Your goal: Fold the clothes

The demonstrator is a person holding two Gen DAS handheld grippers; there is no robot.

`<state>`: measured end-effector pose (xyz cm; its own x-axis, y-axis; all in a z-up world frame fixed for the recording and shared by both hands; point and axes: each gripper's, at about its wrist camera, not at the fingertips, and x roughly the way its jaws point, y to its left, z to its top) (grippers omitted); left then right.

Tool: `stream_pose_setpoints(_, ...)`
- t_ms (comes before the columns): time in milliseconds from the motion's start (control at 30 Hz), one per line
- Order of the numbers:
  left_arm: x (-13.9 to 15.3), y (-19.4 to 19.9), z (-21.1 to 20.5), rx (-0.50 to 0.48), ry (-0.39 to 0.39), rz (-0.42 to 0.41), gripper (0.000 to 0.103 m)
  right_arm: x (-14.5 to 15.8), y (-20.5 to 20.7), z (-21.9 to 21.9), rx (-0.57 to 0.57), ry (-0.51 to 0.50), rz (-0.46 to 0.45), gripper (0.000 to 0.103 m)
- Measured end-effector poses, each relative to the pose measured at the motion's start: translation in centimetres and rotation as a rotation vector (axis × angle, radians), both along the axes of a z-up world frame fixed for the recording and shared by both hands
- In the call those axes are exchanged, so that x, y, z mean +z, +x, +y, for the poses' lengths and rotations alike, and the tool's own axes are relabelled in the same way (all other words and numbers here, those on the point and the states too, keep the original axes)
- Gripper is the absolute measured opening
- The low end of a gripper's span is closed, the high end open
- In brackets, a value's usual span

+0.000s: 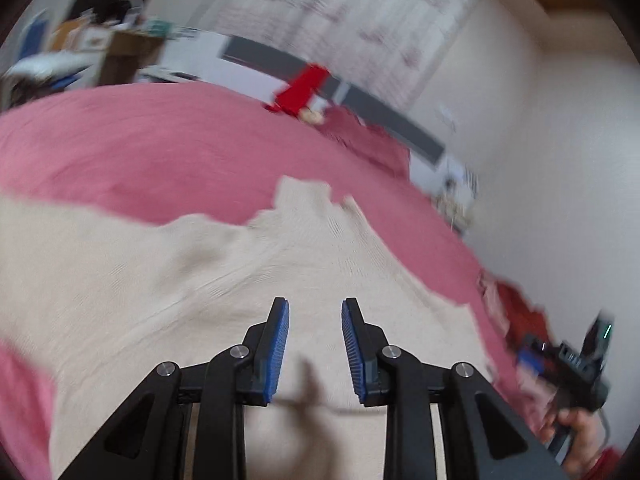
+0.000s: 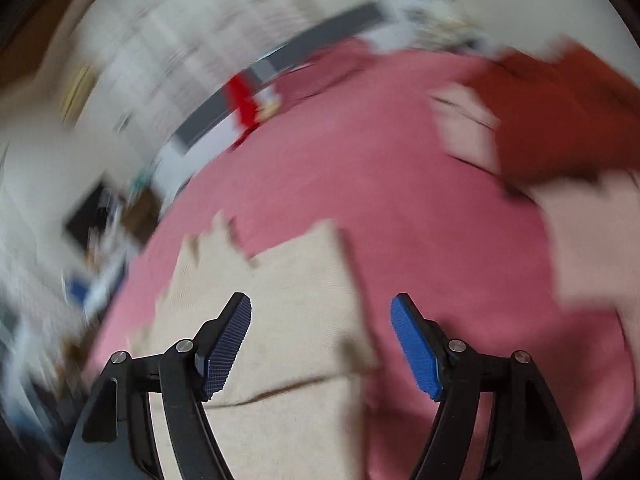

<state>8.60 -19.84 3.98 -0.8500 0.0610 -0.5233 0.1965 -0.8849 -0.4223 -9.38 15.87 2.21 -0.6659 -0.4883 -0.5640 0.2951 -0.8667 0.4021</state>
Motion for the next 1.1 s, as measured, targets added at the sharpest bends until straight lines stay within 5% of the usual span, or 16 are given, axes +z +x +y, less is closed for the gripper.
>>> stream_pose_setpoints(67,-1.3,-2.7,-0.3,-0.006,-0.029,-0.082,0.027,0.0,-1.1,-4.4,0.134,0.17,0.051,0.069)
stream_pose_setpoints(100,-2.3,-3.9,-0.7,0.003,-0.031,-0.123,0.027,-0.6,-1.7,-6.4,0.193,0.238,0.057,0.058)
stream_pose_setpoints(200,-4.4,-3.9,-2.4,0.002,0.049,-0.12,0.023,-2.9,-4.1,-10.3,0.318,0.35,-0.006,0.044)
stream_pose_setpoints(300,-6.1,-3.1,-4.0,-0.001,0.142,-0.097,0.018,-3.9,-6.9,-10.4,0.294,0.366,-0.028,0.041)
stream_pose_setpoints(467,-6.6,-2.6,-4.5,-0.004,0.186,-0.082,0.015,-2.8,-9.5,-7.4,0.133,0.303,-0.077,0.04)
stream_pose_setpoints(600,-7.2,-2.3,-5.1,-0.013,0.213,-0.055,0.016,0.1,-8.0,-6.9,0.204,0.206,-0.016,0.043)
stream_pose_setpoints(767,-8.0,-2.6,-5.8,-0.029,0.276,-0.021,0.016,0.9,-11.6,-10.7,0.421,0.482,-0.047,0.042)
stream_pose_setpoints(900,-8.4,-2.8,-6.1,-0.036,0.302,-0.004,0.016,-0.6,-13.9,-12.1,0.592,0.524,-0.137,0.042)
stream_pose_setpoints(1000,-8.4,-3.2,-6.2,-0.038,0.308,0.001,0.016,-1.6,-13.3,-13.6,0.639,0.656,-0.112,0.044)
stream_pose_setpoints(1067,-8.5,-3.3,-6.2,-0.039,0.313,0.003,0.016,-1.9,-12.5,-14.3,0.62,0.767,-0.057,0.054)
stream_pose_setpoints(1100,-8.5,-3.4,-6.3,-0.04,0.315,0.004,0.016,-1.9,-12.2,-14.3,0.567,0.831,-0.011,0.077)
